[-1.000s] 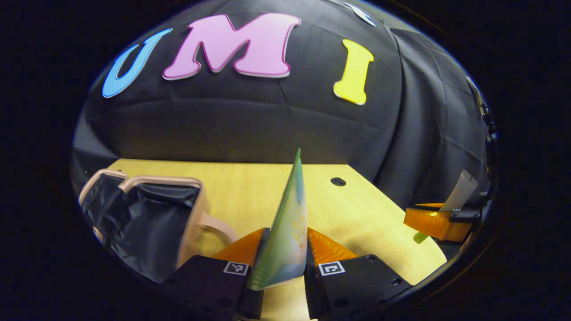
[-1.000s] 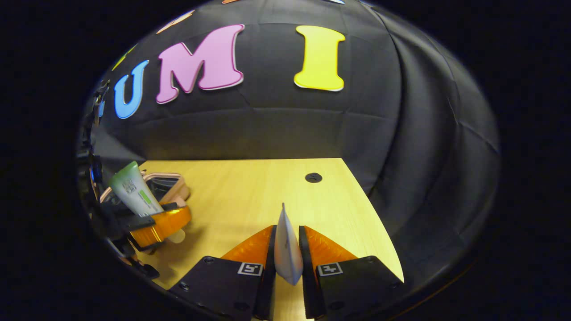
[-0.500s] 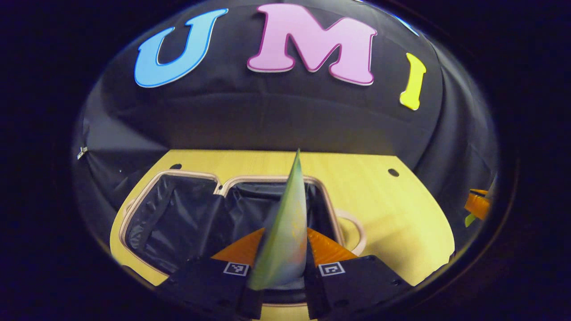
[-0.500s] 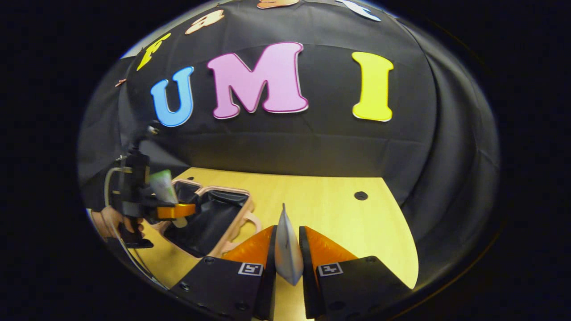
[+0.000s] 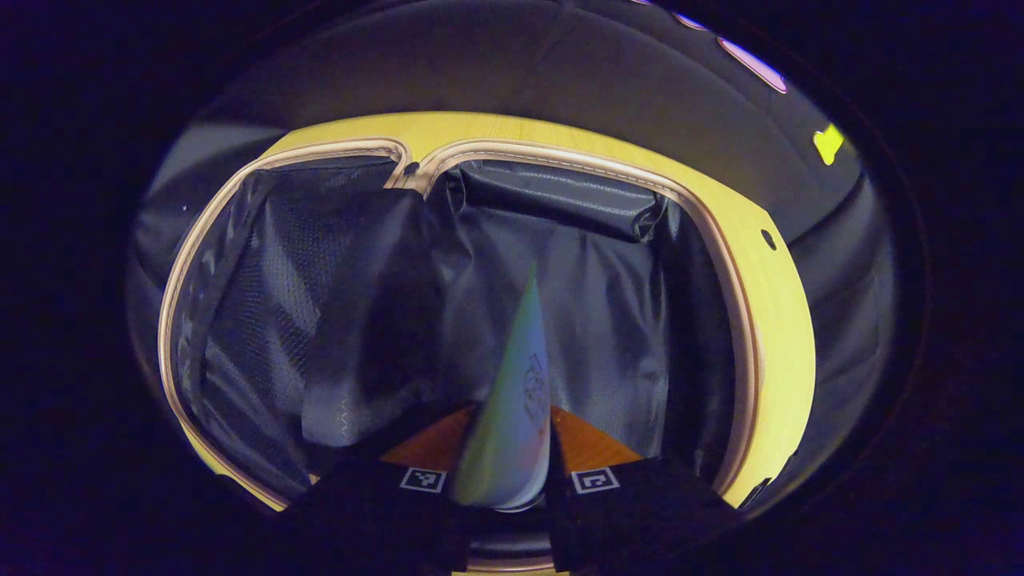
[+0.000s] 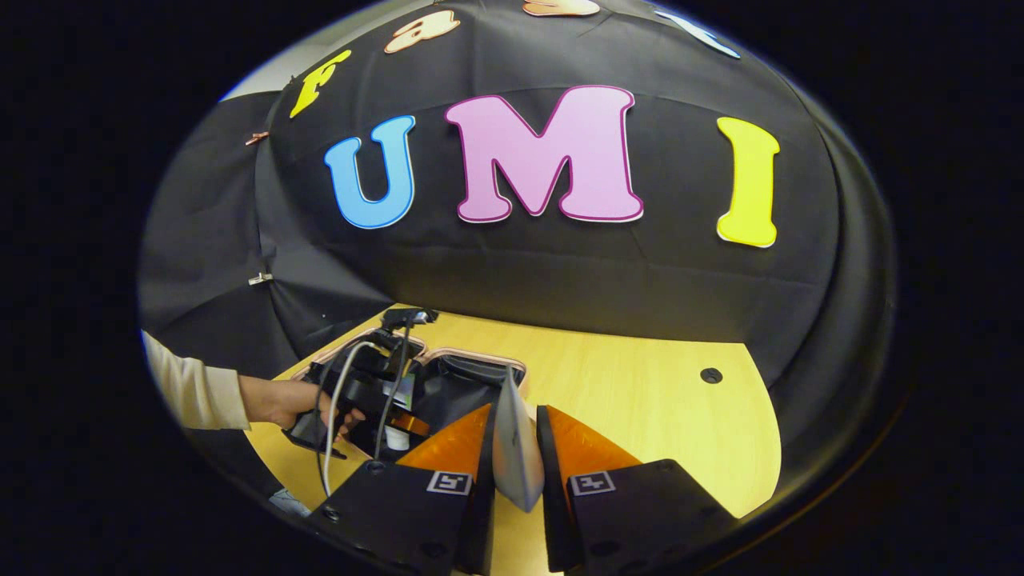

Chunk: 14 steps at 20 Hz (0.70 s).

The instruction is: First open the suitcase, pack the skin care products into it, and then close the suitcase.

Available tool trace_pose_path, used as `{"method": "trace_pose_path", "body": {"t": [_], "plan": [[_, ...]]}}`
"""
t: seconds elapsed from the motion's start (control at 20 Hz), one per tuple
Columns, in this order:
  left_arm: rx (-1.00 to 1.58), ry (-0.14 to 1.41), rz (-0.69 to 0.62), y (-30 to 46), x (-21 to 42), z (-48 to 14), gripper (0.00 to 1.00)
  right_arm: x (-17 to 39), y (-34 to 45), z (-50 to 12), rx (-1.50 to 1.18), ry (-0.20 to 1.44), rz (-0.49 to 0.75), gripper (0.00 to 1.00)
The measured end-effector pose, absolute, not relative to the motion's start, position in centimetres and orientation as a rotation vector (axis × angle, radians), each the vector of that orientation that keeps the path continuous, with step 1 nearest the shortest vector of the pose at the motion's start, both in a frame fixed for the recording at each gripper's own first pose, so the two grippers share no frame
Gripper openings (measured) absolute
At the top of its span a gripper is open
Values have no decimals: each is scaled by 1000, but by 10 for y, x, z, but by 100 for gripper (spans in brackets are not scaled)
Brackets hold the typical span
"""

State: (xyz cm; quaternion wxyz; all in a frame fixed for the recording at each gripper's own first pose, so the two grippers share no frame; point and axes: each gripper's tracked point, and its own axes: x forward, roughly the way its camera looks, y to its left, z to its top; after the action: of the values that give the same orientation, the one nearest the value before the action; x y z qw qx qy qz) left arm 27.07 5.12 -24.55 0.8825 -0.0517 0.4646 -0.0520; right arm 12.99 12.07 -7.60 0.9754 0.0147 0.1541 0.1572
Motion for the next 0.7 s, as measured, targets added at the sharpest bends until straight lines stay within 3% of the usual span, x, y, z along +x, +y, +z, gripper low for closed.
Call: {"method": "trace_pose_path", "body": {"t": [0.25, 0.35, 0.4, 0.55, 0.7], "plan": [[29, 971, -63, 56, 280, -234, 48, 133, 131, -77, 28, 324, 325, 29], [11, 874, -54, 58, 279, -202, 65, 135, 132, -77, 30, 333, 323, 29], [3, 811, -55, 56, 277, -182, 69, 135, 133, -77, 29, 338, 322, 29], [6, 603, -15, 77, 254, -112, 97, 142, 144, -84, 32, 368, 327, 29], [-20, 458, 69, 127, 205, -62, 98, 152, 167, -101, 53, 423, 339, 29]]}}
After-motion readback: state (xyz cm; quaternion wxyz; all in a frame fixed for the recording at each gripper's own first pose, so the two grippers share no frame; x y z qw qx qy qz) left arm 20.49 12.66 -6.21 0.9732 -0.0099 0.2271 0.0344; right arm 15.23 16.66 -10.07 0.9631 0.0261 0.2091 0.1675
